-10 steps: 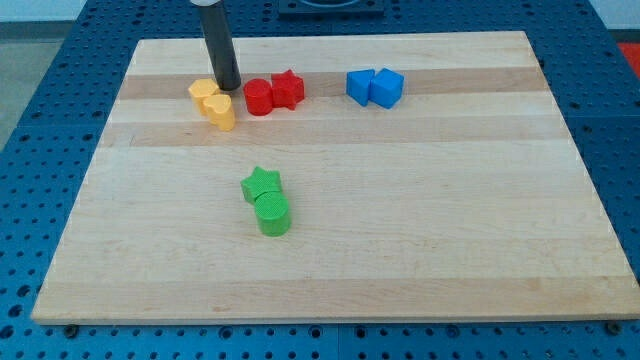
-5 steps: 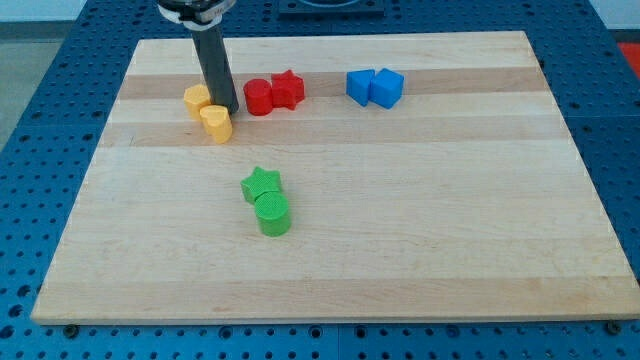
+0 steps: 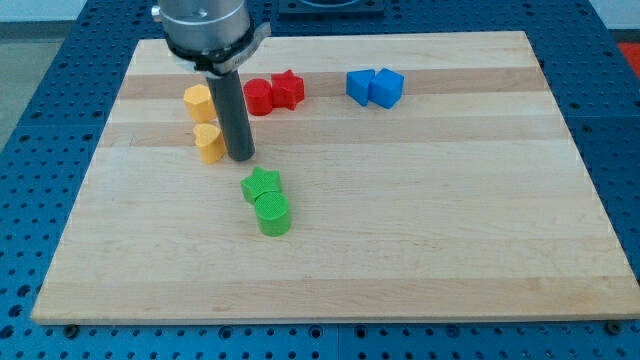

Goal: Place the yellow heart to the bottom of the yellow hexagon

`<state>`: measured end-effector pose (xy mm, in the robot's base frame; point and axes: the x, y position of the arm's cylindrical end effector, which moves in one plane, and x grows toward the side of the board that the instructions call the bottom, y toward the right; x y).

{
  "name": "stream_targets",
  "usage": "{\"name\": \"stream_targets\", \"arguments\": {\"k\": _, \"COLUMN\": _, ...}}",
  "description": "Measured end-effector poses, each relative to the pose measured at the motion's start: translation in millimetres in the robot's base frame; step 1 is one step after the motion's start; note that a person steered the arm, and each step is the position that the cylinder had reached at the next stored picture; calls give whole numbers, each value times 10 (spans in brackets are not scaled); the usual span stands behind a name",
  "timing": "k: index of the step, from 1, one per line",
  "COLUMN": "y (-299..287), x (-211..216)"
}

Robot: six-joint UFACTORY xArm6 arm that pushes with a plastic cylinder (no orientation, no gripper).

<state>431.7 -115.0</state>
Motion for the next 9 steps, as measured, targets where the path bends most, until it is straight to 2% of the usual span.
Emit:
{"name": "stream_targets", "arguments": {"k": 2, "y": -199, "x": 249}}
{"name": "stream_targets", "arguments": {"k": 7, "y": -334, "x": -256}}
{"name": "stream_targets", "arguments": {"k": 9, "y": -338, "x": -257}}
